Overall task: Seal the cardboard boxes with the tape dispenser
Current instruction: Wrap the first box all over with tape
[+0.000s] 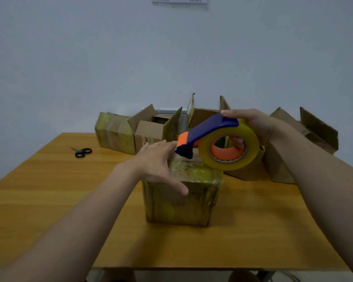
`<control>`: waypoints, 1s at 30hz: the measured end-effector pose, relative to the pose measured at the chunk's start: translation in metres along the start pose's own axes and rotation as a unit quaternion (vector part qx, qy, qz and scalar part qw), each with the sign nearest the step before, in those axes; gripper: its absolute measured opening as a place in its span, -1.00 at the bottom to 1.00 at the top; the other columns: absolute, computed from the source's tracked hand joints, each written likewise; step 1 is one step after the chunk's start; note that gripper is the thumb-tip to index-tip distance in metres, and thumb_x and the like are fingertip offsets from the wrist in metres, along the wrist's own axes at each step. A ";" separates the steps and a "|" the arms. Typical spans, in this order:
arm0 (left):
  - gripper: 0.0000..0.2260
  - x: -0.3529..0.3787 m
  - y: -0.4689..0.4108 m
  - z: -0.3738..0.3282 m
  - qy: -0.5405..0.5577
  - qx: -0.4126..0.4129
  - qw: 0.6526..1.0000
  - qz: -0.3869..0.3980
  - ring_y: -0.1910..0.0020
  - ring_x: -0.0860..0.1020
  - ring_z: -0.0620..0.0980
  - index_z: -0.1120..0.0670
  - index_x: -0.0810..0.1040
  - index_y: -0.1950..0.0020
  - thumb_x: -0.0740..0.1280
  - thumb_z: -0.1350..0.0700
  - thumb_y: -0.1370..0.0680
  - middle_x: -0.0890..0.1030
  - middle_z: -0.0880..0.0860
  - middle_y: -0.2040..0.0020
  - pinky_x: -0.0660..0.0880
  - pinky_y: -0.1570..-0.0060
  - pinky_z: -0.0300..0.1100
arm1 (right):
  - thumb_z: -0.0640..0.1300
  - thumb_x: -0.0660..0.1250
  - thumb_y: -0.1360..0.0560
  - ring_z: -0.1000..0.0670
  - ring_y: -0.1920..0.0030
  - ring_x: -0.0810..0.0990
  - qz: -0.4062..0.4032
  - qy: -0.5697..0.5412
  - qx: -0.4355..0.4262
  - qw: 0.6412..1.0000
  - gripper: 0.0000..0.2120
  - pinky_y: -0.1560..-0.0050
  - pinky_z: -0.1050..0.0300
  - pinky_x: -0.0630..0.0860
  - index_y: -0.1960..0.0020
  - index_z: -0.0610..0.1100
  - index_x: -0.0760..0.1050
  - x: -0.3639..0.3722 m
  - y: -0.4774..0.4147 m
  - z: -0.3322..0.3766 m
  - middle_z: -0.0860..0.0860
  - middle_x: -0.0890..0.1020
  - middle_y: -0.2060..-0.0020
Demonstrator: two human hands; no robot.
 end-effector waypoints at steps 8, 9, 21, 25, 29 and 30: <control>0.21 -0.009 0.005 0.017 -0.026 -0.044 0.998 0.027 -0.42 0.28 -0.02 -0.14 0.13 -0.62 0.53 -0.49 -0.08 0.32 -0.11 -0.40 0.32 -0.48 0.07 | 0.21 0.42 -0.40 -0.07 0.52 0.56 0.013 0.024 0.053 0.998 -0.39 0.42 0.09 0.58 -0.08 -0.34 0.56 -0.024 0.025 0.001 -0.15 0.59 0.47; 0.20 -0.012 0.008 0.021 -0.020 -0.052 0.998 0.037 -0.43 0.26 -0.02 -0.14 0.11 -0.62 0.53 -0.47 -0.09 0.30 -0.11 -0.41 0.30 -0.49 0.05 | 0.21 0.40 -0.42 -0.05 0.53 0.55 0.005 0.026 0.051 0.998 -0.40 0.44 0.10 0.56 -0.08 -0.34 0.54 -0.028 0.030 -0.003 -0.13 0.58 0.48; 0.22 -0.022 -0.011 -0.007 -0.056 -0.104 0.981 0.157 -0.52 0.25 0.08 -0.33 0.09 -0.53 0.56 -0.55 0.03 0.25 -0.13 -0.53 0.23 -0.52 0.25 | 0.38 0.52 -0.29 -0.02 0.53 0.54 0.007 0.019 0.011 1.000 -0.26 0.42 0.13 0.57 -0.08 -0.28 0.60 -0.041 0.052 -0.022 -0.10 0.55 0.51; 0.15 -0.021 -0.015 -0.009 0.009 -0.108 0.980 0.165 -0.35 0.41 0.02 -0.28 0.19 -0.41 0.64 -0.47 0.06 0.38 -0.18 -0.35 0.41 -0.43 0.12 | 0.25 0.40 -0.43 -0.01 0.51 0.55 0.013 0.051 0.009 0.999 -0.47 0.41 0.14 0.58 -0.05 -0.22 0.65 -0.043 0.051 -0.014 -0.10 0.58 0.48; 0.09 -0.023 -0.012 -0.005 0.008 -0.108 0.982 0.154 -0.32 0.40 -0.01 -0.33 0.20 -0.37 0.67 -0.42 0.03 0.37 -0.23 -0.28 0.43 -0.39 0.09 | 0.24 0.39 -0.39 0.02 0.51 0.56 0.023 0.077 0.016 0.997 -0.59 0.42 0.15 0.58 0.08 -0.09 0.73 -0.044 0.046 -0.010 -0.08 0.61 0.46; 0.08 -0.023 -0.011 -0.005 0.008 -0.107 0.983 0.152 -0.32 0.39 0.00 -0.34 0.20 -0.37 0.67 -0.42 0.03 0.37 -0.21 -0.29 0.43 -0.39 0.09 | 0.24 0.39 -0.39 0.02 0.51 0.56 0.020 0.075 0.020 0.997 -0.60 0.43 0.15 0.58 0.11 -0.08 0.74 -0.045 0.044 -0.013 -0.08 0.61 0.47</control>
Point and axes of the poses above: each hand's wrist, its own y-axis away from the middle knuckle, its own x-axis out of the palm, z = x × y, the point moved 1 cm from there along -y, towards the middle knuckle
